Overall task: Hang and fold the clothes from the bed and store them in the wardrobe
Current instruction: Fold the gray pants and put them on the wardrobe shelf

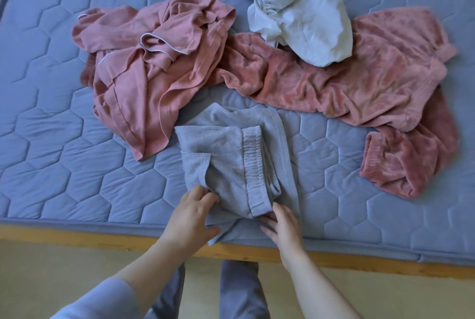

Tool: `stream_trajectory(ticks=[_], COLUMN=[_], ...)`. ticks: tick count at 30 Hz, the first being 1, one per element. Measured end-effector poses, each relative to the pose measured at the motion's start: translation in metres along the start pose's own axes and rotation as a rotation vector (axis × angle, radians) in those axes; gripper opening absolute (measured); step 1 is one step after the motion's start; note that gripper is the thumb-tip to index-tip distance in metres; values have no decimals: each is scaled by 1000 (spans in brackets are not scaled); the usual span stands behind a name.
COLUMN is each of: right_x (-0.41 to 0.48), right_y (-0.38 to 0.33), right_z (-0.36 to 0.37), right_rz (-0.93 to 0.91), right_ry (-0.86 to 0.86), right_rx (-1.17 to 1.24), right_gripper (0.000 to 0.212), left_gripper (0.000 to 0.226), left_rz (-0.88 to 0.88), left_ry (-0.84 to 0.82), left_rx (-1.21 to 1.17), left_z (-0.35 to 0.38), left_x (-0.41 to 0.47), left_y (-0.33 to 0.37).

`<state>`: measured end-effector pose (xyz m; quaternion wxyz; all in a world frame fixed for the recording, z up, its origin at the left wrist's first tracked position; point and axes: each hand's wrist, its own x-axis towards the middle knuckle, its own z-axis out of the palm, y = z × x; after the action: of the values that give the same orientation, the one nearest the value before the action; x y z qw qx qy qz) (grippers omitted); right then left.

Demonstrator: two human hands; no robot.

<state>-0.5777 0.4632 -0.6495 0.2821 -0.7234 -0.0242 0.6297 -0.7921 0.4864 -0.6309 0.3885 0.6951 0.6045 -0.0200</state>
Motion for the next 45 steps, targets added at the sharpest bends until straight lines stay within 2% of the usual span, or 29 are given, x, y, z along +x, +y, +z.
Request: stream_trajectory(ticks=[2, 4, 8, 11, 13, 15, 17, 19, 21, 23, 27, 30, 34, 45], right_x=[1, 1, 3, -6, -12, -8, 7, 23, 34, 38, 36, 27, 18, 13], right_y=[-4, -8, -19, -38, -49, -52, -52, -49, -47, -48, -46, -50, -56, -65], right_z=[2, 4, 7, 12, 13, 9, 2, -3, -3, 0, 0, 2, 4, 10], right_rz=[-14, -64, -192, -519, -753, -837, -687, -445, -365, -358, -293, -295, -332, -392], right_ry=[-76, -135, -63, -80, -56, 55, 137, 84, 20, -22, -86, -102, -126, 14], right_rx=[-21, -144, -319, -422, -542, -653, -754, -764, -741, -718, -583, -389, -284, -57], right_gripper=[28, 32, 16, 26, 23, 17, 17, 25, 19, 9, 11, 12, 12, 15], left_gripper=[47, 31, 16, 12, 17, 22, 23, 24, 27, 34, 49, 51, 50, 54], left_rz=[-23, -60, -61, 4, 38, 17, -30, -89, -150, -196, -282, -338, -410, -305], left_ry=[-7, 23, -3, 29, 95, 128, 101, 30, -24, -26, 25, 92, 163, 152], left_rx=[123, 157, 114, 15, -88, -172, -169, -80, -4, -1, -85, -219, -369, -421], left_z=[6, 7, -2, -10, -12, -13, -11, -4, 2, 10, 26, 37, 43, 21], left_x=[8, 19, 36, 33, 27, 22, 18, 14, 11, 7, -1, -3, 0, -17], left_y=[6, 12, 14, 15, 16, 14, 8, 0, -7, -13, -14, -7, -5, -25])
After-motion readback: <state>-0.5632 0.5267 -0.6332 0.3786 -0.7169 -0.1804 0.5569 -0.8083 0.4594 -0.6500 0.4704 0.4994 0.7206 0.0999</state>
